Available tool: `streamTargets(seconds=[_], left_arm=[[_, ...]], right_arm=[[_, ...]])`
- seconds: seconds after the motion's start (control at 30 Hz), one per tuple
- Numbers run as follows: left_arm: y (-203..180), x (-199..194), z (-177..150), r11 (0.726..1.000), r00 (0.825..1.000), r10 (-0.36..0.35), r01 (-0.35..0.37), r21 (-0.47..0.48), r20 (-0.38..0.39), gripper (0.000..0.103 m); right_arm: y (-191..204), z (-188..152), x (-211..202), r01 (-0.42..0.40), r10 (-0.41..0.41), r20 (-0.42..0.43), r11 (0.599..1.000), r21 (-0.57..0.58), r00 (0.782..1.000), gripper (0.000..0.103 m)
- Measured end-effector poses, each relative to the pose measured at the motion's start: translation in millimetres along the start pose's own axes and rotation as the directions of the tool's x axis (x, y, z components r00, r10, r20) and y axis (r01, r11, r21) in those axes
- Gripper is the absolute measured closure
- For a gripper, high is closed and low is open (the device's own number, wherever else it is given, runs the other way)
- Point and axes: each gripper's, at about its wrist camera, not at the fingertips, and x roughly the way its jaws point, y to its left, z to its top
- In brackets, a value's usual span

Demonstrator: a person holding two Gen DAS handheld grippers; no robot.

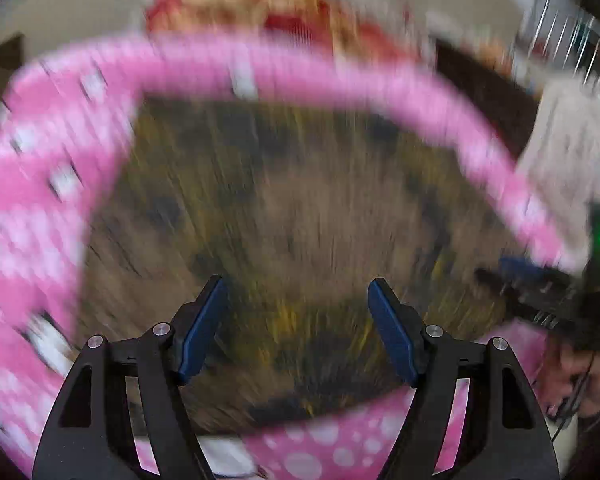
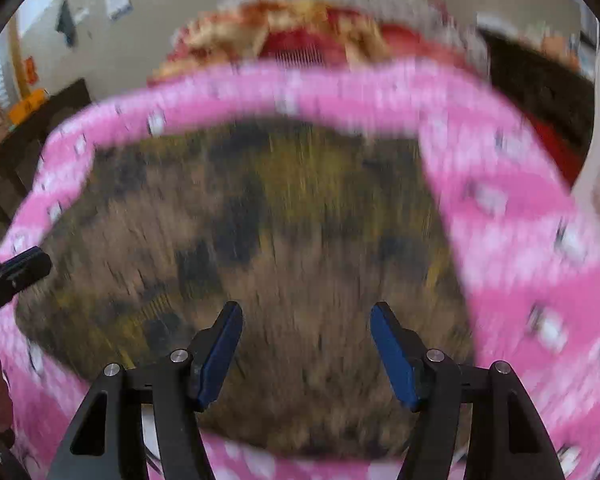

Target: Fold small clothes

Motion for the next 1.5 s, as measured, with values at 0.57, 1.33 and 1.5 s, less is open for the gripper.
streamTargets(seconds=[0.57, 1.33, 1.5], left_arm=[[64.3, -61.6, -64.4, 0.961, 0.990, -0.057, 0.089, -0.262, 0.126, 0.029], [87.0, -47.2, -53.3, 0.746, 0.919, -0.317, 0.395, -0.536, 0.236, 0.020], [111.7, -47.1, -49.2, 0.687, 0.921, -0.269, 0.389, -0.614, 0.281, 0.022]], right_arm=[[41.3, -24.8, 1.1, 0.009, 0.007, 0.100, 0.988, -0.152, 0.995, 0.031], [45.6, -31.1, -1.3, 0.040, -0.020, 0.149, 0.991, -0.131, 0.989, 0.029], [46.1, -31.5, -0.7, 0.043, -0.023, 0.150, 0.990, -0.133, 0.988, 0.029]])
